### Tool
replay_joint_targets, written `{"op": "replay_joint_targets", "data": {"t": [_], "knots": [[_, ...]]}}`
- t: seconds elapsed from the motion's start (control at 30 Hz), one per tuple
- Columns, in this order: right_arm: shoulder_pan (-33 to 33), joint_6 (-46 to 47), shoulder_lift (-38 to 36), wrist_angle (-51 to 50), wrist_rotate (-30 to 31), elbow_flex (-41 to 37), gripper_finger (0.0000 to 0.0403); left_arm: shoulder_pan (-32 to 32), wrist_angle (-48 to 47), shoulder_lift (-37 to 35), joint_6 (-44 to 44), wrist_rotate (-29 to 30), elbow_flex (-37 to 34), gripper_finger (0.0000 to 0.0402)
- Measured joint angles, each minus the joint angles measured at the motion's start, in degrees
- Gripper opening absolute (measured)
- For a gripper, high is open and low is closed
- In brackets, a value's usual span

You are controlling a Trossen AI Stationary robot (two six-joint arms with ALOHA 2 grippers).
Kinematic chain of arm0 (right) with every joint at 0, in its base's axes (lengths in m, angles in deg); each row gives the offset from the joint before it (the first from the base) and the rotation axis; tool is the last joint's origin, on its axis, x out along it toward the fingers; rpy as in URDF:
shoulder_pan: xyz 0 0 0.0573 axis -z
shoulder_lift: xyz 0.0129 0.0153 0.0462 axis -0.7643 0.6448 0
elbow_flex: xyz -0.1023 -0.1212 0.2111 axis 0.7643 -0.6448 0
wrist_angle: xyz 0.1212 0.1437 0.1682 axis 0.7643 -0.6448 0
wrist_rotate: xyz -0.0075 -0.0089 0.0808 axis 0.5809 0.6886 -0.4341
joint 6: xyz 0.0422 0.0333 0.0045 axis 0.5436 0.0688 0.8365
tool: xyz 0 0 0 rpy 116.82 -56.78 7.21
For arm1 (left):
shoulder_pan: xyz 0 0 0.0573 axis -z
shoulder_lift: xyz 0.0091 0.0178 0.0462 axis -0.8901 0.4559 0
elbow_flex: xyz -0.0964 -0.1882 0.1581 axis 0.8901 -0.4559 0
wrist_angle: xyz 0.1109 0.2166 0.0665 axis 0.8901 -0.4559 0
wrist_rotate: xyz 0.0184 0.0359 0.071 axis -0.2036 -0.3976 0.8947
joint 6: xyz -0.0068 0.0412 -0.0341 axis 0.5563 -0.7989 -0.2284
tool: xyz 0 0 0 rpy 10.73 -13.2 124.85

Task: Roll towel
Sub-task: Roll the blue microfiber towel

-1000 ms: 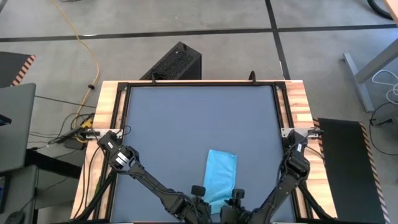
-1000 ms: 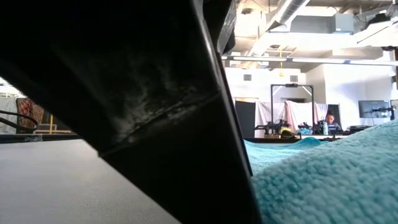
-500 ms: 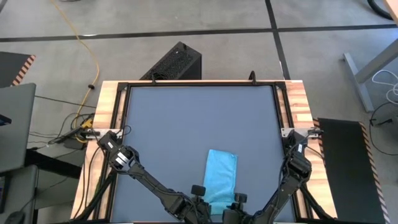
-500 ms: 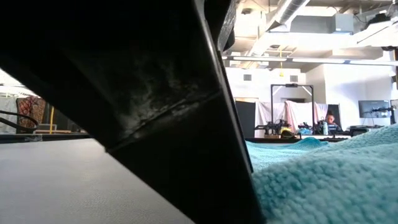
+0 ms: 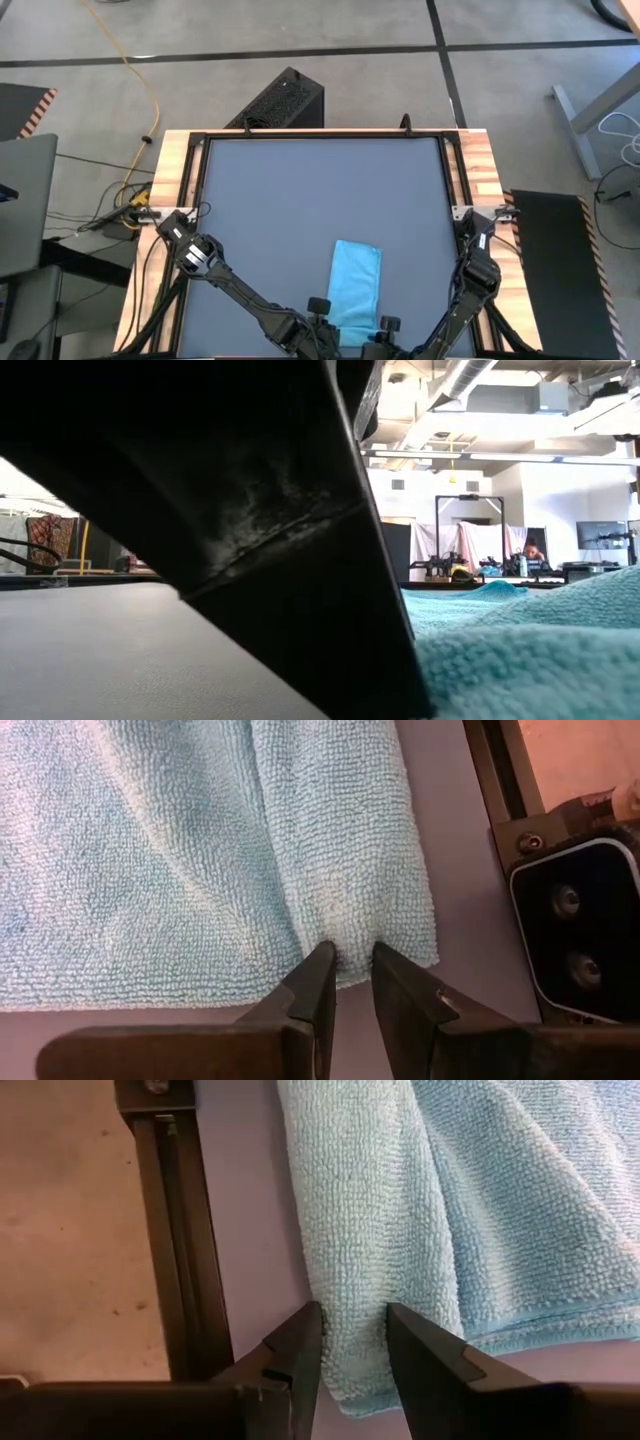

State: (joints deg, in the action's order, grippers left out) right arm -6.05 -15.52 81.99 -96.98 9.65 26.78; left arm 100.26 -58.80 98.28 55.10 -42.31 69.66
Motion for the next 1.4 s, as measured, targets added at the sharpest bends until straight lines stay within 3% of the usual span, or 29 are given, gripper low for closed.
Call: {"op": "replay_joint_targets", "data": {"t": [0.83,1.17,1.27,1.4], "knots": [[0.0,2.3,1.0,-2.2,1.5,-1.0,0.0141,0.1,-0.2,0.0,1.1,-0.1,0.0,0.0056],[1.5,2.9,0.9,-1.1,-2.5,-2.3,0.0127,0.1,-0.4,-0.2,1.1,0.0,0.0,0.0056],[1.7,2.9,0.9,-1.1,-2.7,-2.3,0.0120,0.5,-0.7,-1.1,-1.1,2.4,0.1,0.0056],[1.7,2.7,0.9,-1.1,-2.7,-2.3,0.0119,2.5,-1.7,-3.2,-9.8,11.8,1.1,0.0056]]}}
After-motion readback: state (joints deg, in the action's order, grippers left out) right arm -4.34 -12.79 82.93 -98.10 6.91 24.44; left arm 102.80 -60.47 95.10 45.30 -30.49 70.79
